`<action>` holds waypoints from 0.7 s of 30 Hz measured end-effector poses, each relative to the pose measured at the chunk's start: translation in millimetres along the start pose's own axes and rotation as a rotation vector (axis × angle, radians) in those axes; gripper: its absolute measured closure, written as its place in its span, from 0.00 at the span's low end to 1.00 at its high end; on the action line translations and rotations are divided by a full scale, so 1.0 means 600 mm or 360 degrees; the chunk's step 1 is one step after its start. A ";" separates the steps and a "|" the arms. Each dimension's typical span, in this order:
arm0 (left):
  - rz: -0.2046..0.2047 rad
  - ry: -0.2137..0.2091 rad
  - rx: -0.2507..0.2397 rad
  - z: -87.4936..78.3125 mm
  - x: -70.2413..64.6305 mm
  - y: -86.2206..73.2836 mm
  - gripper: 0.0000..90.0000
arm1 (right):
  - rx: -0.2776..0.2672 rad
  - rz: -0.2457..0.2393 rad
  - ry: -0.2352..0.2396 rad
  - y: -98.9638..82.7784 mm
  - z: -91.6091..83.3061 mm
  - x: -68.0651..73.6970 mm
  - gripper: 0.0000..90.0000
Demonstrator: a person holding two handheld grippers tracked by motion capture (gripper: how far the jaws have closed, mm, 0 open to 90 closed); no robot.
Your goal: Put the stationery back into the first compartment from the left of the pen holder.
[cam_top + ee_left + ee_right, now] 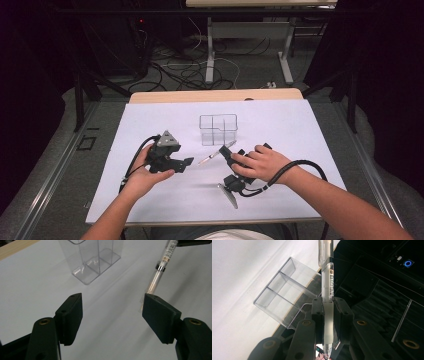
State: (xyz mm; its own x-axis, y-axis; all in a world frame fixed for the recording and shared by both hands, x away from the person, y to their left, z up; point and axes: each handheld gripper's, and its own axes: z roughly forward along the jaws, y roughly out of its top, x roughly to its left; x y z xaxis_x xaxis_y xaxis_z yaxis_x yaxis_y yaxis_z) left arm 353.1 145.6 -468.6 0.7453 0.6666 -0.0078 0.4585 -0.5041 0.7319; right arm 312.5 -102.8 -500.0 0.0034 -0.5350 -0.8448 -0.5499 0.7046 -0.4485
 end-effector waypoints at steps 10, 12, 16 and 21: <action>0.0108 -0.0062 0.0050 0.023 -0.023 0.024 0.43 | -0.0010 -0.0034 0.0047 0.010 0.000 0.003 0.89; 0.0138 -0.0086 0.0068 0.023 -0.025 0.028 0.45 | -0.0034 -0.0019 0.0036 0.011 0.002 0.005 0.89; 0.0159 -0.0092 0.0063 0.031 -0.032 0.033 0.47 | -0.0025 -0.0034 0.0058 0.015 0.001 0.002 0.89; 0.0201 -0.0108 0.0067 0.035 -0.038 0.038 0.48 | -0.0015 -0.0020 0.0073 0.016 -0.001 0.002 0.89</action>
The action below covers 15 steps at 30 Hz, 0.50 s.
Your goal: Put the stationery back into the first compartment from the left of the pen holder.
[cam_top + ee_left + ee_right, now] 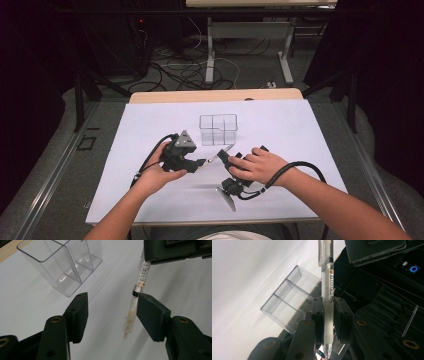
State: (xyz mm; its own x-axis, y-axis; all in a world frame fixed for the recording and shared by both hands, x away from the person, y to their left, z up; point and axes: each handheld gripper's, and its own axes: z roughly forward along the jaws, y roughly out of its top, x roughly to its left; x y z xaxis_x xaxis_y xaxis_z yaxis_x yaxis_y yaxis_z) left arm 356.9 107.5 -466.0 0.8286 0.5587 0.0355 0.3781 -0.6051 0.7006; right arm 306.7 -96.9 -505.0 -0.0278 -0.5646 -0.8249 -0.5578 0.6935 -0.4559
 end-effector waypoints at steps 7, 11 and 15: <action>0.0048 -0.0019 0.0033 0.004 -0.009 0.007 0.50 | -0.0012 0.0002 0.0006 0.005 -0.002 -0.003 0.89; 0.0088 -0.0031 0.0055 0.007 -0.013 0.012 0.52 | -0.0027 0.0012 0.0005 0.006 -0.001 -0.003 0.89; 0.0114 -0.0060 0.0091 0.010 -0.015 0.017 0.55 | -0.0028 0.0016 0.0006 0.007 -0.001 -0.003 0.89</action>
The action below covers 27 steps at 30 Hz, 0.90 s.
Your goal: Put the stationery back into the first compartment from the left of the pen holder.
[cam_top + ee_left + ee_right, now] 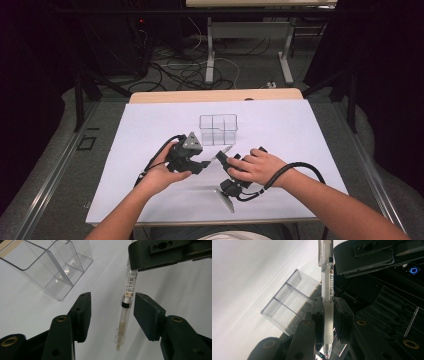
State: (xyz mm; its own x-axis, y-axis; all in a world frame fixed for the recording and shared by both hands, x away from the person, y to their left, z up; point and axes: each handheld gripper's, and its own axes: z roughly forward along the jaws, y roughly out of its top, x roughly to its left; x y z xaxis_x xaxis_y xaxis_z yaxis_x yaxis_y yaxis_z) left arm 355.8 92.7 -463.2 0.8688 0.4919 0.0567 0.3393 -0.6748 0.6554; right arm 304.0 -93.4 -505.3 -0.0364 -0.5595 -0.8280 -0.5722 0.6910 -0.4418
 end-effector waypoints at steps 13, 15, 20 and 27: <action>0.0082 -0.0025 0.0061 0.020 -0.009 0.012 0.70 | -0.0021 -0.0024 -0.0012 0.005 0.000 -0.003 0.89; 0.0094 -0.0026 0.0074 0.021 -0.011 0.015 0.71 | -0.0028 -0.0019 -0.0017 0.005 0.000 -0.002 0.89; 0.0119 -0.0041 0.0104 0.028 -0.018 0.021 0.79 | -0.0019 -0.0023 -0.0016 0.011 -0.001 -0.005 0.89; 0.0142 -0.0024 0.0141 0.036 -0.022 0.027 0.85 | -0.0034 -0.0022 -0.0037 0.016 0.000 -0.008 0.89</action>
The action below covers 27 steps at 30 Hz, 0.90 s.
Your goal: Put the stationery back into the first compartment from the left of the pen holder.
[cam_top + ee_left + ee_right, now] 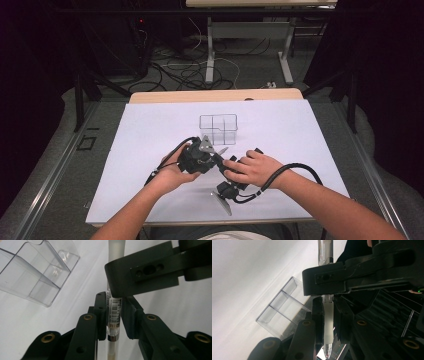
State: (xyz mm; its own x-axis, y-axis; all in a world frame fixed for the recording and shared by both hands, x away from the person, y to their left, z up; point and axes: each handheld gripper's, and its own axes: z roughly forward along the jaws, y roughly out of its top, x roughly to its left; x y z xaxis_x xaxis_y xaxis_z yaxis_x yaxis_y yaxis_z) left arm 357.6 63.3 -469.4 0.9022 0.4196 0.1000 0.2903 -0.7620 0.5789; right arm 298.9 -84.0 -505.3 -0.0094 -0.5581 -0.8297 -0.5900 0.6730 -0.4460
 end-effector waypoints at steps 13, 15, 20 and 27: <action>-0.0019 0.0029 0.0026 -0.004 0.006 0.005 0.88 | 0.0012 0.0030 -0.0011 -0.003 0.002 -0.002 0.83; -0.0042 0.0023 0.0017 -0.003 0.010 0.004 0.88 | 0.0025 0.0038 -0.0024 -0.005 0.001 -0.001 0.81; -0.0085 0.0046 0.0017 -0.006 0.021 0.001 0.88 | 0.0007 0.0083 -0.0023 -0.010 0.003 -0.002 0.76; -0.0151 0.0078 -0.0022 -0.012 0.036 -0.003 0.88 | 0.0019 0.0152 0.0016 -0.008 0.001 -0.003 0.66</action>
State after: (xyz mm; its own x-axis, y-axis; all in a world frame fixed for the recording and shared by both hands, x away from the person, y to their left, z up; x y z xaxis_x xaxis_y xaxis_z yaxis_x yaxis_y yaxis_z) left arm 374.4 77.3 -462.4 0.8541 0.5133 0.0834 0.3688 -0.7110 0.5987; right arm 302.4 -85.7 -501.8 -0.0733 -0.4959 -0.8653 -0.5762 0.7292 -0.3691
